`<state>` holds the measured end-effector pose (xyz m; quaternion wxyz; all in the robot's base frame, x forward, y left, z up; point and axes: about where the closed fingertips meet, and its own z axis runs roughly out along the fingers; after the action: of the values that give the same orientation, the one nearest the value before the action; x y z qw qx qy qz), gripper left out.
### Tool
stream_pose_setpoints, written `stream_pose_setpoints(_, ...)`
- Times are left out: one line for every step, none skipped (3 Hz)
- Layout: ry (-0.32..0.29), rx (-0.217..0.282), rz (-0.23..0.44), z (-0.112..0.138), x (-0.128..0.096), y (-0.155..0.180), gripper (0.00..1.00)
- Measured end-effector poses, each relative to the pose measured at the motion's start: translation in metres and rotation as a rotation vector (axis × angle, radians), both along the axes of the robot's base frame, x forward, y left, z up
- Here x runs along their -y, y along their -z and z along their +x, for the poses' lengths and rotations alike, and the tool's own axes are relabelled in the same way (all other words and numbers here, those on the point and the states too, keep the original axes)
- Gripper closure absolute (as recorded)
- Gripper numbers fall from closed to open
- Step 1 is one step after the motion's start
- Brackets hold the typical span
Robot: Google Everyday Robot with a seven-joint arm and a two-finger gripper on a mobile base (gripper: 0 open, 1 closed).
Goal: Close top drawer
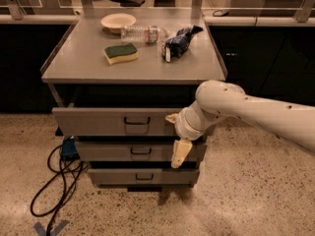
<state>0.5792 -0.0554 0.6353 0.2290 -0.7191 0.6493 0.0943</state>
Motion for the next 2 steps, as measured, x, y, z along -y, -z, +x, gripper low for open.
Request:
stream_pose_setpoints(0.015, 0.011, -0.007, 0.006, -0.009, -0.008, 0.0)
stream_pose_setpoints(0.023, 0.034, -0.002, 0.011, -0.019, -0.021, 0.0)
